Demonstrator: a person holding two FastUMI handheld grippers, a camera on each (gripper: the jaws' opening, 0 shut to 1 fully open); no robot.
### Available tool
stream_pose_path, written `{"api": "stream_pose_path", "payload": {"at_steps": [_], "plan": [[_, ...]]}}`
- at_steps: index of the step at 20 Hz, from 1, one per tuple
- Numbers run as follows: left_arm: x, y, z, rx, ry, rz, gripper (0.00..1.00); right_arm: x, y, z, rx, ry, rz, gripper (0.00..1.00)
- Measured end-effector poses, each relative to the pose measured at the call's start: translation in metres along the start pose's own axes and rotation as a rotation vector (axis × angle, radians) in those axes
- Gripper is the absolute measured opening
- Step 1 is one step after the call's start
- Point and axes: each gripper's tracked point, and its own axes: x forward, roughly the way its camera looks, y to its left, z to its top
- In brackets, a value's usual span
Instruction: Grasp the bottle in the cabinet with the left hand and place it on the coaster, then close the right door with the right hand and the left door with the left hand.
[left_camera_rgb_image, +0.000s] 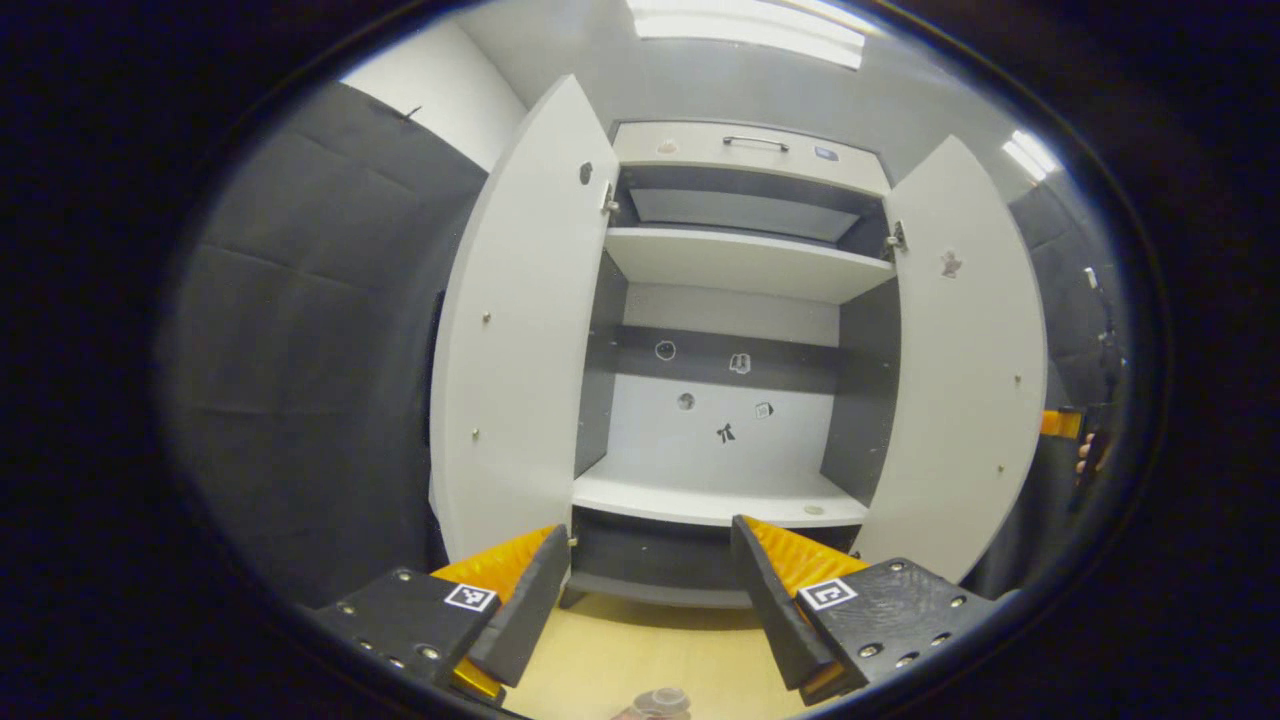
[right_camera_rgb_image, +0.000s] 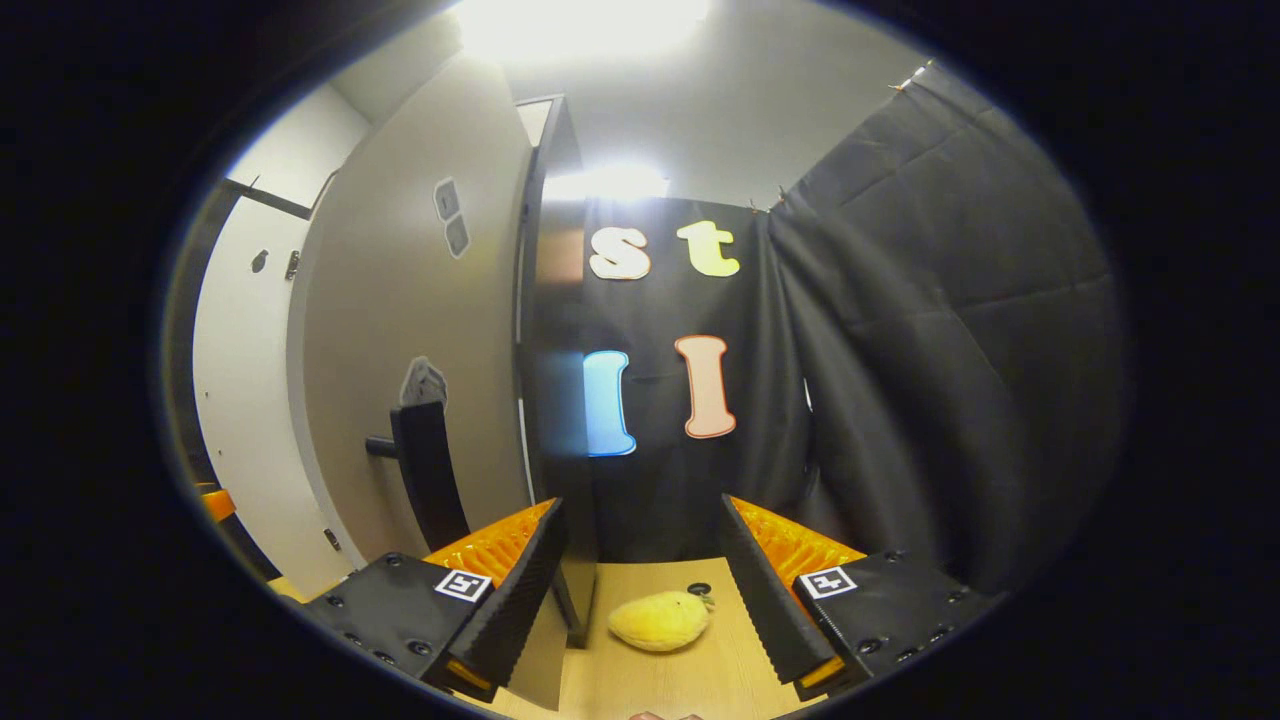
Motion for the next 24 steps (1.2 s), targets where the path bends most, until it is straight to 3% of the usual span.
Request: {"api": "stream_pose_path", "payload": {"at_steps": [1,3,9,10,11,14,15,18,22,24], "plan": [[-0.003,0.0,-0.005,-0.006,0.01,0.014,0.99,0.002,0.006,0.002,-0.003,0.007,0.035,0.96],[-0.009,0.0,-0.011,-0.027,0.02,0.039,0.99,0.002,0.017,0.009,-0.009,0.011,0.091,0.92],[-0.019,0.013,-0.017,0.017,0.037,0.019,0.99,-0.004,0.021,0.01,-0.026,0.027,0.054,0.95],[-0.017,0.016,-0.018,0.009,0.043,0.003,0.99,-0.005,0.022,0.012,-0.029,0.024,0.035,0.92],[-0.014,0.019,-0.017,0.005,0.047,-0.012,0.93,-0.006,0.026,0.012,-0.029,0.023,0.019,0.95],[0.0,0.032,-0.014,0.011,0.054,-0.053,0.94,-0.01,0.055,0.01,-0.023,0.024,0.003,0.91],[0.003,0.035,-0.011,0.01,0.055,-0.075,0.94,-0.01,0.067,0.01,-0.023,0.021,0.001,0.95],[0.003,0.049,-0.007,0.026,0.055,-0.116,0.94,-0.007,0.101,0.012,-0.036,0.005,-0.005,0.95],[-0.003,0.074,-0.005,0.033,0.053,-0.126,0.94,0.005,0.141,0.01,-0.041,-0.008,-0.001,0.92],[-0.006,0.087,-0.005,0.014,0.054,-0.129,0.94,0.012,0.161,0.003,-0.04,0.015,0.004,0.95]]}}
